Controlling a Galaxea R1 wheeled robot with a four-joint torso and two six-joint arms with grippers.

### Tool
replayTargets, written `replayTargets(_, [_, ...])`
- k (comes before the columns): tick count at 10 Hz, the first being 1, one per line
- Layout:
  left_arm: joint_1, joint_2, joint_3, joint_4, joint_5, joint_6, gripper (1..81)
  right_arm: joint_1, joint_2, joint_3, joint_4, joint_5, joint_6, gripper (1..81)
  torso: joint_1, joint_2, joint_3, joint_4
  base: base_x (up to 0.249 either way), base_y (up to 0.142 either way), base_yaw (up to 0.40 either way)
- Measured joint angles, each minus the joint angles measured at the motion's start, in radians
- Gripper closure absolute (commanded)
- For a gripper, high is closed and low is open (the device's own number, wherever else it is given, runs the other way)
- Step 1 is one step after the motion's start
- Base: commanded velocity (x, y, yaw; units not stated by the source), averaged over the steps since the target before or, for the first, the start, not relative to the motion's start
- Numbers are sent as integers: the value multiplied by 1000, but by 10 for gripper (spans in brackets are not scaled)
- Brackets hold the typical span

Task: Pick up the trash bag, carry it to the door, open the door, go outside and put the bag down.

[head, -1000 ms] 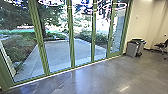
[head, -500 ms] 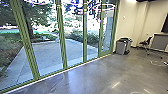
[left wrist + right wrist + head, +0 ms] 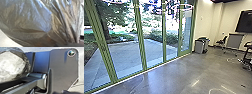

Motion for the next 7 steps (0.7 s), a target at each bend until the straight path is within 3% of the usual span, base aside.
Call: replayTargets(7, [-4,0,0,0,0,4,811,0,0,0,0,0,-1,10,0,0,0,0,0,0,0])
